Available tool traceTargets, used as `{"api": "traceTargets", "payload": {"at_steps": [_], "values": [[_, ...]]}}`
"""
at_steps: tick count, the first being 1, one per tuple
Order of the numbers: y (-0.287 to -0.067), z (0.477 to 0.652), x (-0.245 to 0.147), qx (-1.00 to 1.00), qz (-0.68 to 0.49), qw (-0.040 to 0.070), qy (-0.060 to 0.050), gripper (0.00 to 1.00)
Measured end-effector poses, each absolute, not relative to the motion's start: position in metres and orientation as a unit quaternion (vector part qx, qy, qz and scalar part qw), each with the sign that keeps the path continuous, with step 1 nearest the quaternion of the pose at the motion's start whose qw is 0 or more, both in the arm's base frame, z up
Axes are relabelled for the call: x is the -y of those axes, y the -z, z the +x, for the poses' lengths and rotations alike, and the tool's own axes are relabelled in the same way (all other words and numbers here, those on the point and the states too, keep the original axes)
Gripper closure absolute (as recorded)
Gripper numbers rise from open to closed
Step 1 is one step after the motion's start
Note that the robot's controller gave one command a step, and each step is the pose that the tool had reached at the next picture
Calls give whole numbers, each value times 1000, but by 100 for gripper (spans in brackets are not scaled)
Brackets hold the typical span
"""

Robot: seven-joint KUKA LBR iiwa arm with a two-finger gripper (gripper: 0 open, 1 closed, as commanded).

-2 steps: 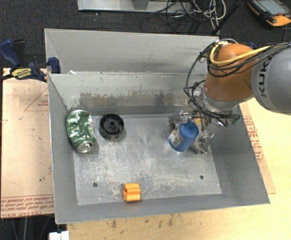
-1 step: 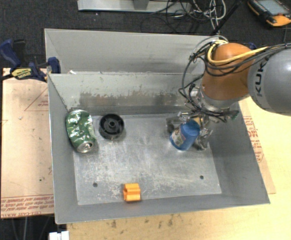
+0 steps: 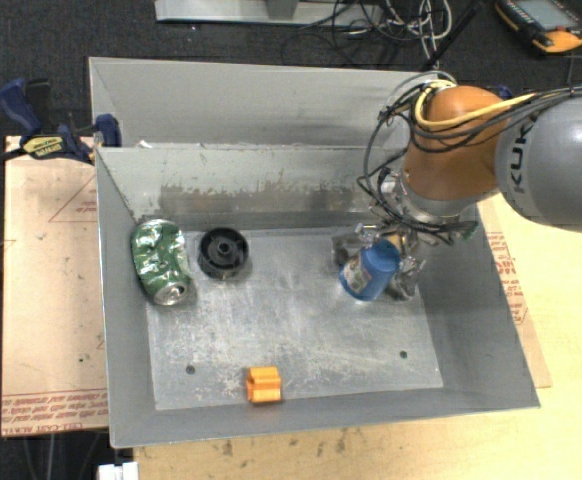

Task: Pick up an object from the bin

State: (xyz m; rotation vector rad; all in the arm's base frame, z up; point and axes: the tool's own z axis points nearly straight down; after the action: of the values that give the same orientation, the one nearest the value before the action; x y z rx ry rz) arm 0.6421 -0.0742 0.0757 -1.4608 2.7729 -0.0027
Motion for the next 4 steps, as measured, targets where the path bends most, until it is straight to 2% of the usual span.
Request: {"api": "traceTargets", "payload": {"at_steps": [1,2,4], "values": [[-78,641,74,-885,-466,3,0,100],[-94,638,73,-885,-466,-1,-3,100],[-124,641,73,-885,-466,3,1,100]]}}
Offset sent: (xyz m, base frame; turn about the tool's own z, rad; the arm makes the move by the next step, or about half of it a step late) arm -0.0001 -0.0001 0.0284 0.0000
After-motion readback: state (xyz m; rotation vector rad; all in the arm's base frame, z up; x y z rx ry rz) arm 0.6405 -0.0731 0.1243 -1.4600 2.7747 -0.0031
